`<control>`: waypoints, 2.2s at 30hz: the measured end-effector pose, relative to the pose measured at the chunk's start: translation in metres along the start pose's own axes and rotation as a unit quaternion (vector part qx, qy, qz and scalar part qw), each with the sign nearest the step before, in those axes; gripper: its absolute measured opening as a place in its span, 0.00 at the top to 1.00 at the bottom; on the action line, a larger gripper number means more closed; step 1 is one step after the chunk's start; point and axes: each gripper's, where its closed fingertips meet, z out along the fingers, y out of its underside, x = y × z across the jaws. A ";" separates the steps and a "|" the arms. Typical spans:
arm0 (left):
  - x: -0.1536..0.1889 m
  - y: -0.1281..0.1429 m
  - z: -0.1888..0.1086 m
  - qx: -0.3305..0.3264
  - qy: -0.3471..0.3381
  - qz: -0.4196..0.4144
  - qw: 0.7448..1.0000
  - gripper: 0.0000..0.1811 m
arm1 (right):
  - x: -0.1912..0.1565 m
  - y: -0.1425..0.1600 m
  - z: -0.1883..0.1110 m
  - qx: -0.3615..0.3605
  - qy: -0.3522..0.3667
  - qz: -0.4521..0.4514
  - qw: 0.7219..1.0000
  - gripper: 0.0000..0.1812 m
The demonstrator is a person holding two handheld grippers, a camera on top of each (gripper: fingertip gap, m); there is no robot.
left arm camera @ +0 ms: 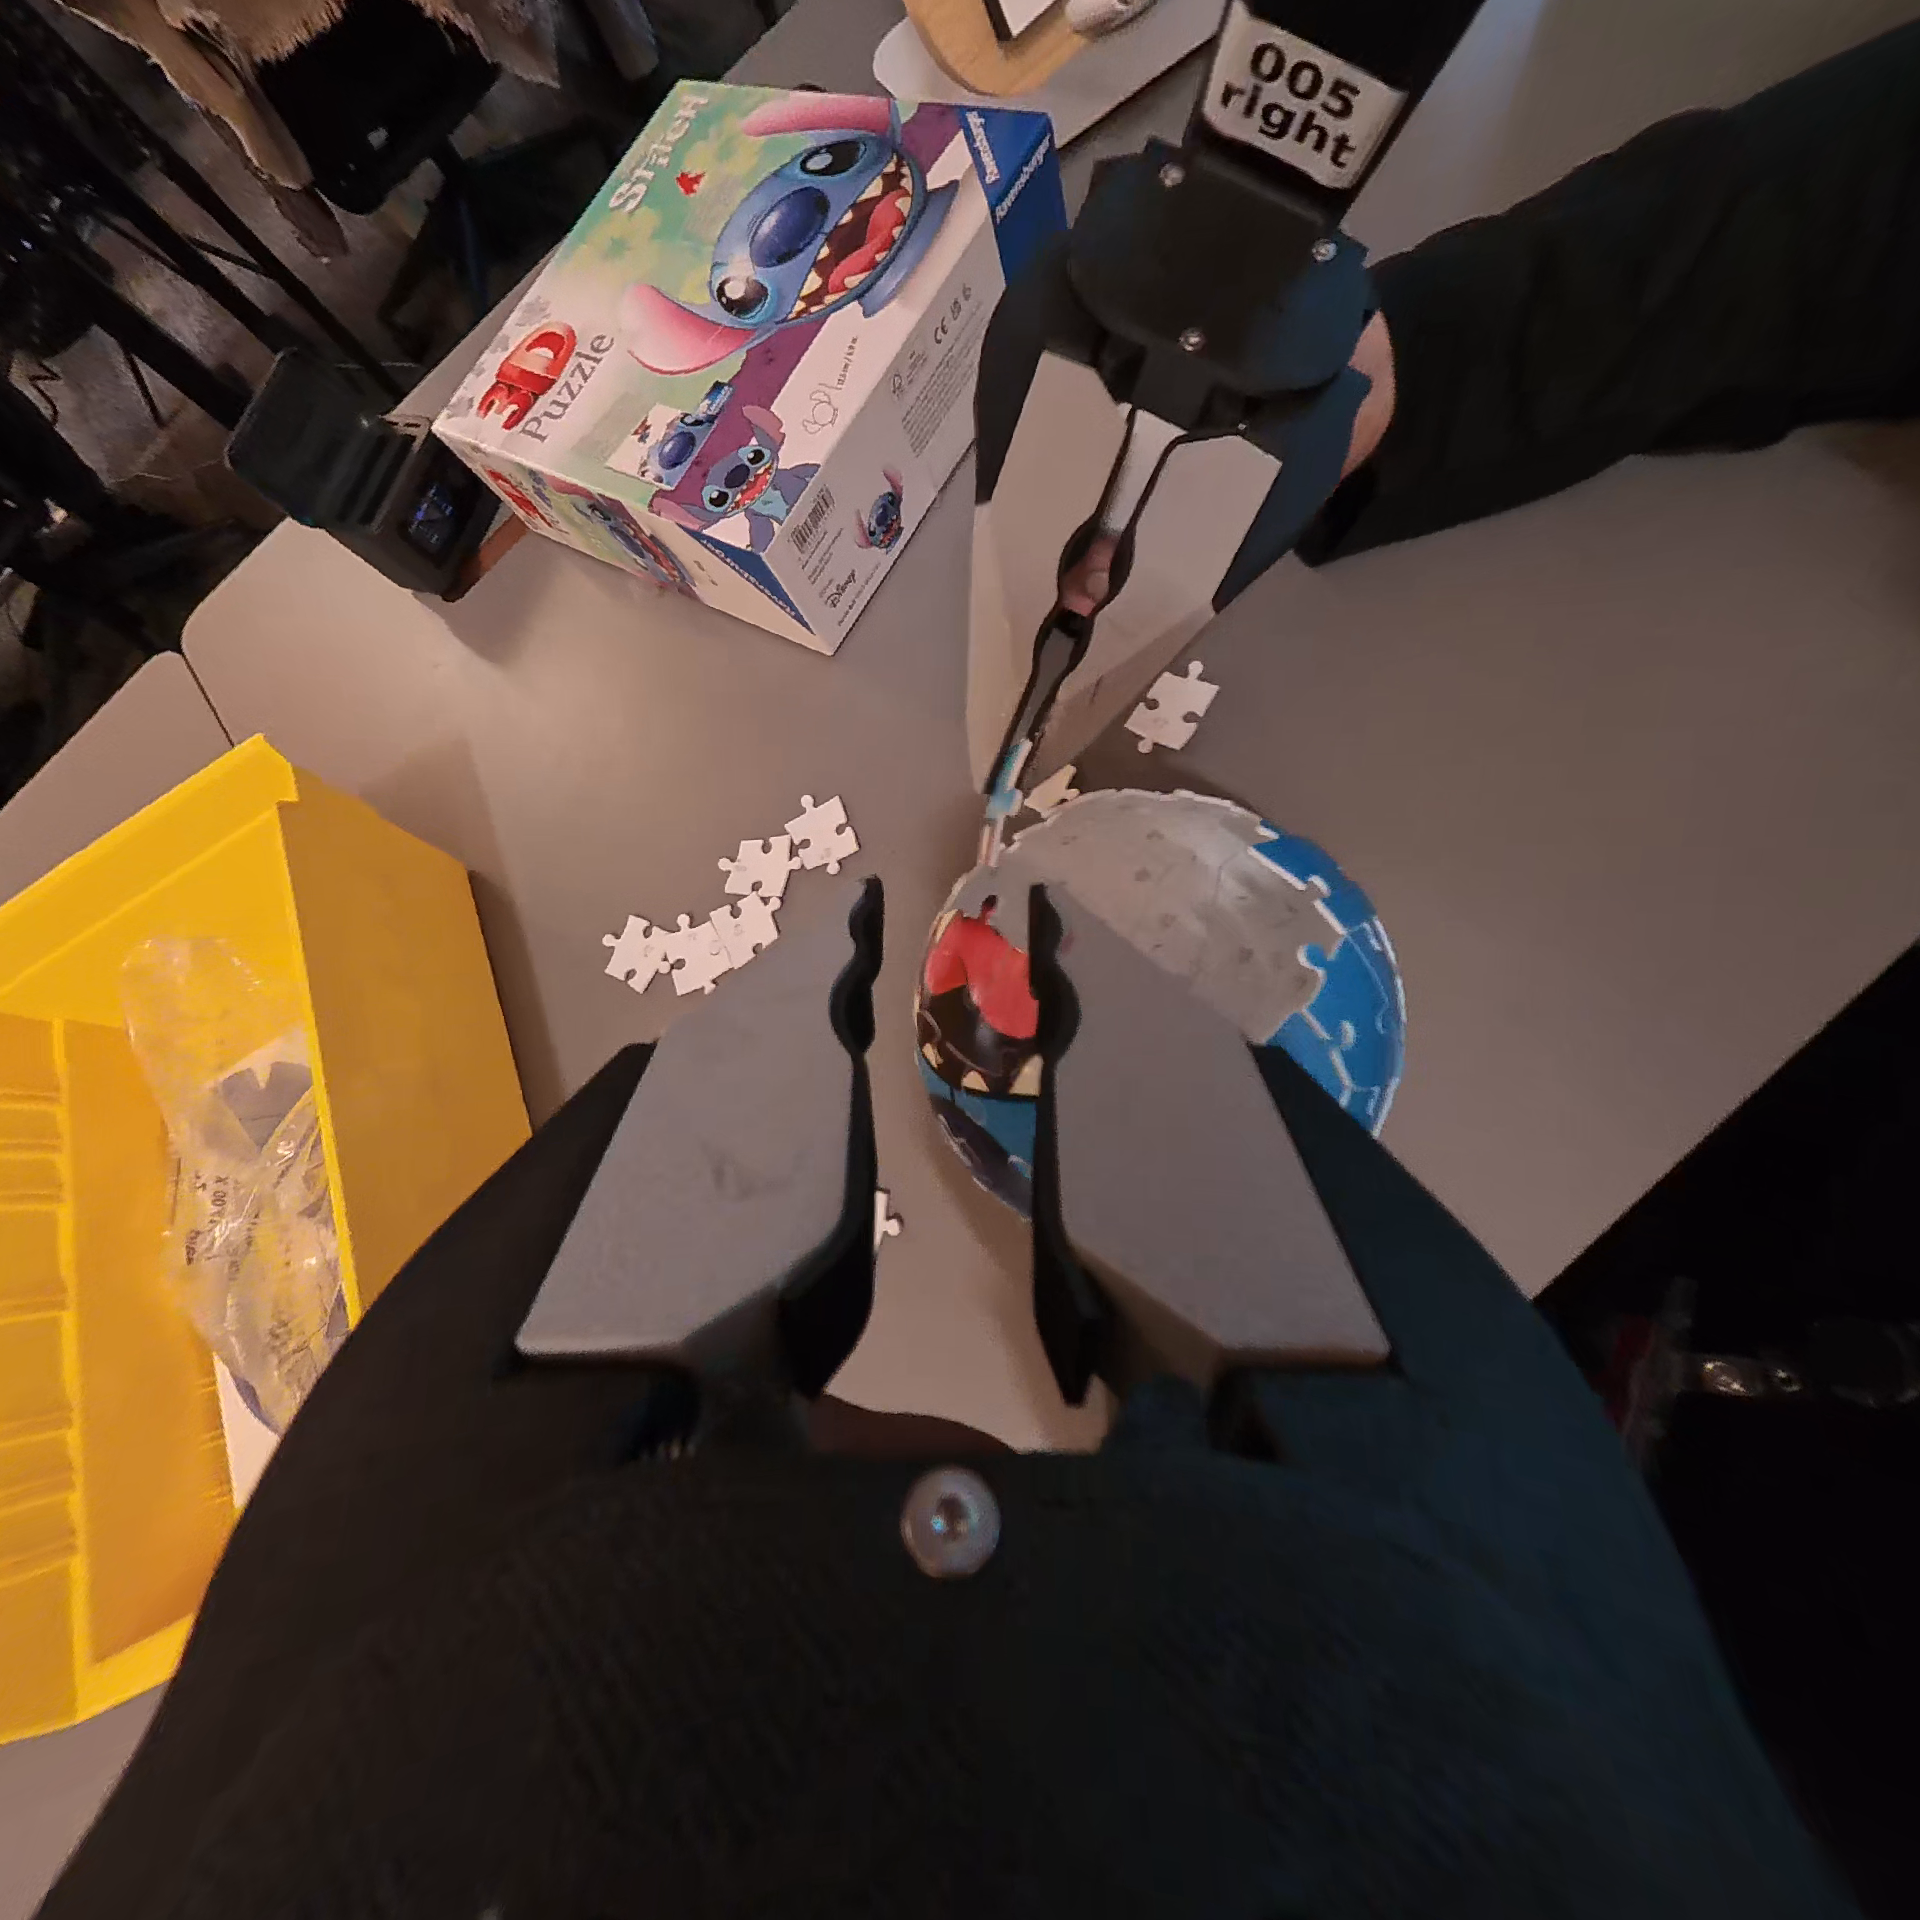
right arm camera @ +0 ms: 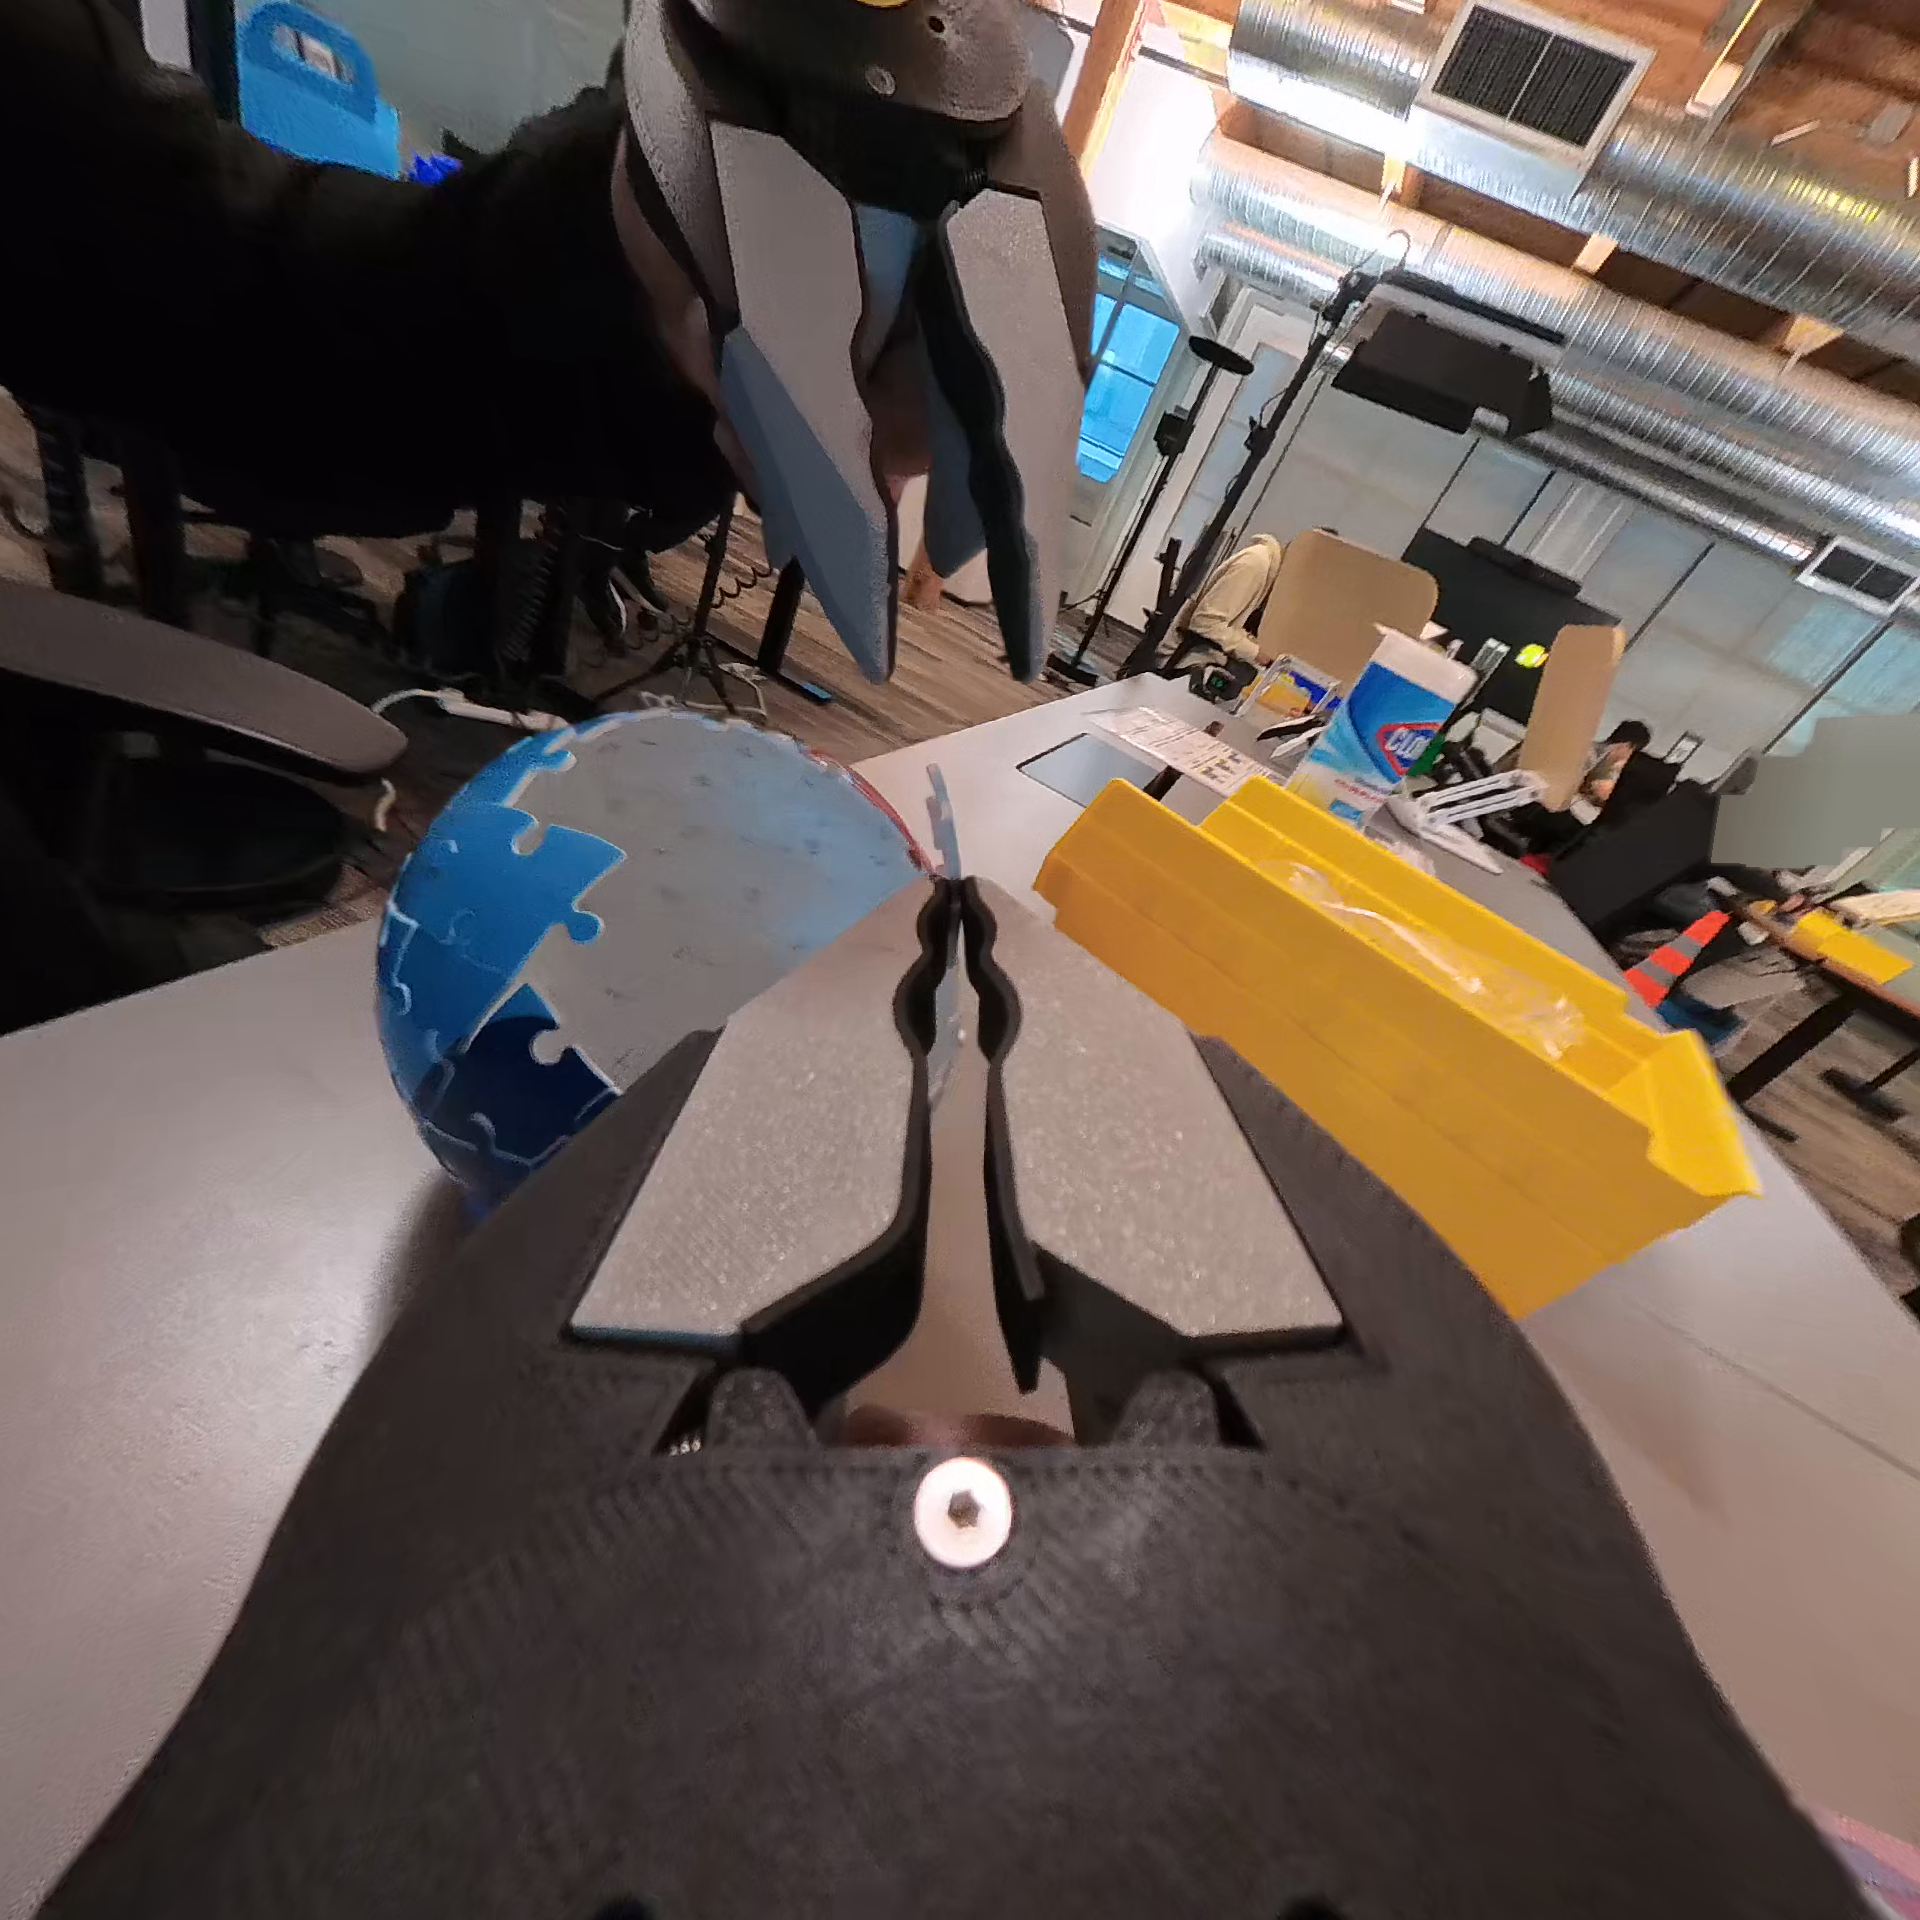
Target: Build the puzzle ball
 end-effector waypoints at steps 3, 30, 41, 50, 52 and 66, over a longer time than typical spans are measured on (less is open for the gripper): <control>0.000 0.000 -0.001 0.003 0.009 -0.006 1.000 0.85 | -0.002 -0.002 0.002 -0.011 0.003 -0.038 0.999 1.00; 0.010 -0.002 0.010 -0.029 0.029 0.032 0.999 0.86 | -0.004 0.003 0.009 0.008 -0.012 -0.042 0.999 1.00; 0.013 0.001 0.016 -0.035 0.034 0.034 0.998 0.87 | -0.006 0.007 0.008 0.017 -0.017 -0.037 0.999 1.00; 0.006 0.004 0.009 -0.027 0.026 0.024 0.999 0.86 | -0.004 0.008 0.004 0.015 -0.014 -0.039 0.999 1.00; 0.002 0.008 0.007 -0.024 0.020 0.018 0.999 0.86 | -0.003 0.010 0.003 0.009 -0.010 -0.044 0.999 1.00; 0.013 0.100 -0.038 0.075 0.062 -0.083 0.992 0.60 | 0.028 0.004 -0.038 -0.011 0.049 -0.021 0.999 1.00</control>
